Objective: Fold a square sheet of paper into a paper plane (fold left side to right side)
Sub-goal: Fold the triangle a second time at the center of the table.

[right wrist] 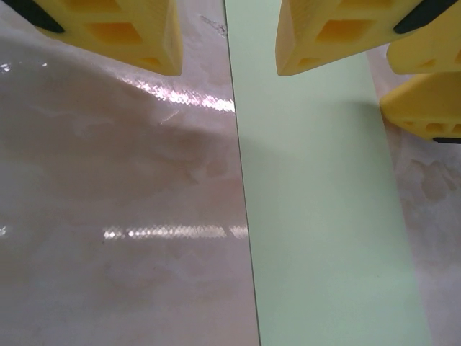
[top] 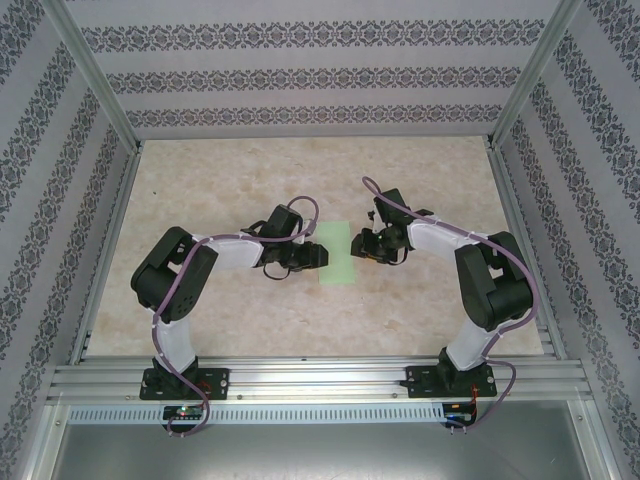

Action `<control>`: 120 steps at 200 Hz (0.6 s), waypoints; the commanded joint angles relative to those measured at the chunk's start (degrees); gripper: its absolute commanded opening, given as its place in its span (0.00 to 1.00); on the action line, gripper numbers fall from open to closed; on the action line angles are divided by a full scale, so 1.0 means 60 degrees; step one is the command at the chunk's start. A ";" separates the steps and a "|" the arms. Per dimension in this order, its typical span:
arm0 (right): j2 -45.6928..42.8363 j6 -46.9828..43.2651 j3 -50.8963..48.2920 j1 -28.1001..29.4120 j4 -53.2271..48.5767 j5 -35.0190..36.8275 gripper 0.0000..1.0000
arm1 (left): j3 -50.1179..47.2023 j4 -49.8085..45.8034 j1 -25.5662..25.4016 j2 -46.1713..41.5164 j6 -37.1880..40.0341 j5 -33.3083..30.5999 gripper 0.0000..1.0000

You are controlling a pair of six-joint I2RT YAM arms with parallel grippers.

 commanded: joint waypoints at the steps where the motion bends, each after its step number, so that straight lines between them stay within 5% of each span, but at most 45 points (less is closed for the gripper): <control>1: -0.0212 0.0130 -0.0192 -0.0078 -0.0121 -0.0356 0.40 | -0.0134 -0.0169 -0.0102 0.0190 0.0295 -0.0133 0.44; 120: -0.0340 0.0170 -0.0221 -0.0084 -0.0351 -0.0045 0.40 | 0.0119 -0.0423 -0.0177 -0.0687 0.0400 -0.0047 0.43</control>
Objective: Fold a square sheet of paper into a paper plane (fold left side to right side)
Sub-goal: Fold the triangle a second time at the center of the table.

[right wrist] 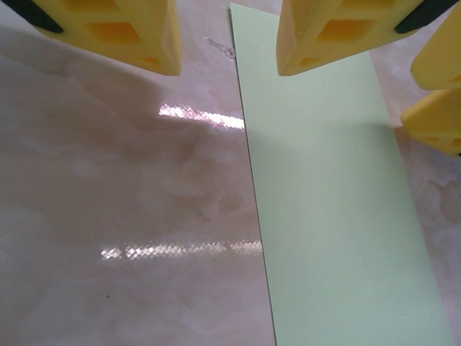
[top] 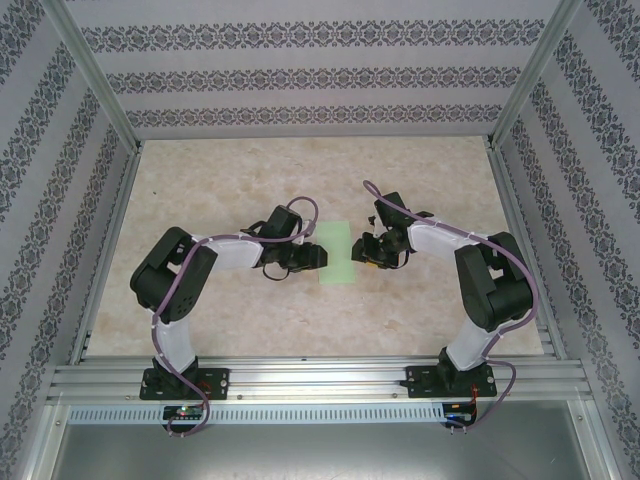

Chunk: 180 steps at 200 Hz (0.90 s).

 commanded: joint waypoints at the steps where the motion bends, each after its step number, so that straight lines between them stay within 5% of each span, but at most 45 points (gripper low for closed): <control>1: -0.0276 0.0128 -0.0076 -0.0089 -0.0065 0.0104 0.40 | 0.0175 -0.0228 -0.0176 -0.0432 0.0325 0.0054 0.44; 180: -0.0087 0.0653 -0.0274 0.0052 0.0260 -0.1014 0.41 | 0.0117 -0.0360 -0.0369 0.0579 0.0437 -0.0321 0.44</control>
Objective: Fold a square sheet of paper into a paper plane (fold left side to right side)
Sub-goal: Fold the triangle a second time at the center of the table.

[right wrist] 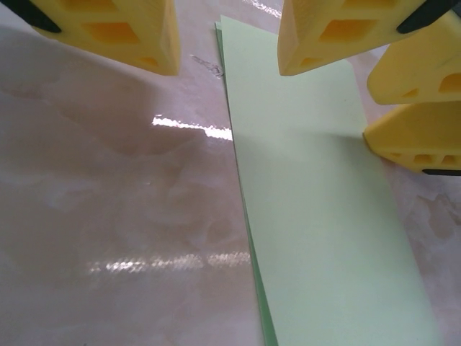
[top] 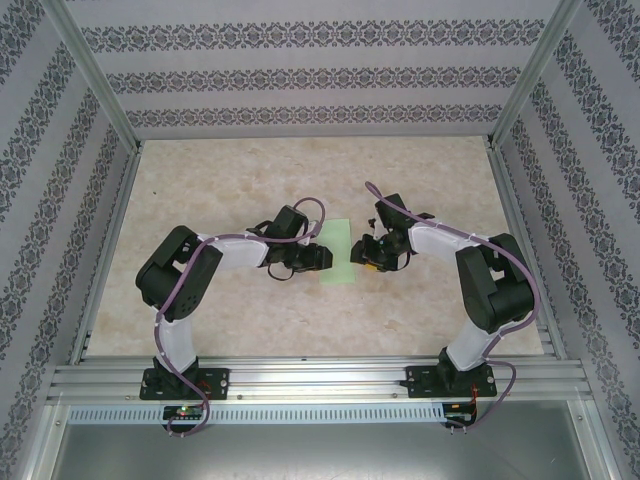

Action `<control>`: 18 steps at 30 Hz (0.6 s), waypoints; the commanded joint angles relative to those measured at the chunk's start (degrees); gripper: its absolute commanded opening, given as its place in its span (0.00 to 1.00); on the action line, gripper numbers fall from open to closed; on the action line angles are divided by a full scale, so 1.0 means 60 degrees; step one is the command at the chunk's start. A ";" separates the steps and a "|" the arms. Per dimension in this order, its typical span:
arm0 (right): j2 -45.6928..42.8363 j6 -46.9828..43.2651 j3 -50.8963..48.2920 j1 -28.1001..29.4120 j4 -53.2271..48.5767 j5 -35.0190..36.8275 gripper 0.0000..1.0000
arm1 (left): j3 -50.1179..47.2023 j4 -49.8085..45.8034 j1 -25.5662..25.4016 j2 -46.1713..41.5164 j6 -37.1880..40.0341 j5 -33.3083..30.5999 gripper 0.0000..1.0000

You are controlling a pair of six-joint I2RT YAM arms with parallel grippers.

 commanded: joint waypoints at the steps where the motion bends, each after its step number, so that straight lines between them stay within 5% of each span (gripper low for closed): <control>1: -0.0003 0.0335 -0.0088 0.0045 0.0242 -0.0473 0.41 | -0.0238 -0.0337 -0.0114 0.0087 0.0240 -0.0282 0.44; 18: 0.1044 -0.0055 0.1342 -0.0018 0.0477 0.0126 0.41 | -0.0290 -0.0211 -0.0132 0.0045 0.0209 -0.0239 0.44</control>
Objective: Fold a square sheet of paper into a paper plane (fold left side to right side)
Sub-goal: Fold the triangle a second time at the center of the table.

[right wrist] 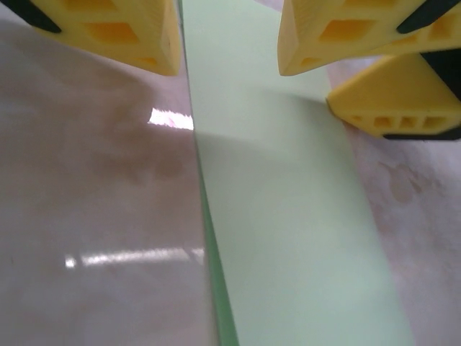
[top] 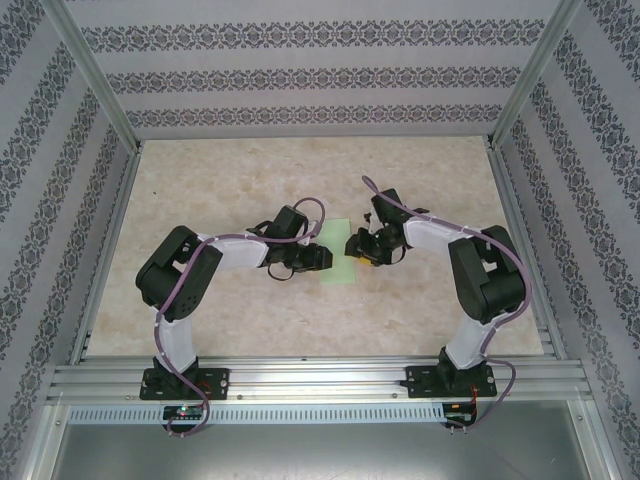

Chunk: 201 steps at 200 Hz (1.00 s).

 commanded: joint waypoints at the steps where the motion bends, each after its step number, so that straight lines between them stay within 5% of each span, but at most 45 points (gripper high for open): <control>1: 0.0360 -0.0331 0.0665 -0.0040 0.0163 0.0467 0.41 | -0.0278 -0.0225 -0.0128 0.0035 0.0191 -0.0236 0.44; 95: 0.1997 -0.1135 0.2614 -0.0303 0.0334 0.1000 0.48 | -0.0433 -0.0022 -0.0187 -0.0007 0.0118 -0.0206 0.44; 201: 0.2425 -0.1162 0.2594 -0.0349 0.1362 -0.0266 0.47 | -0.0433 -0.0020 -0.0216 0.0000 0.0126 -0.0221 0.44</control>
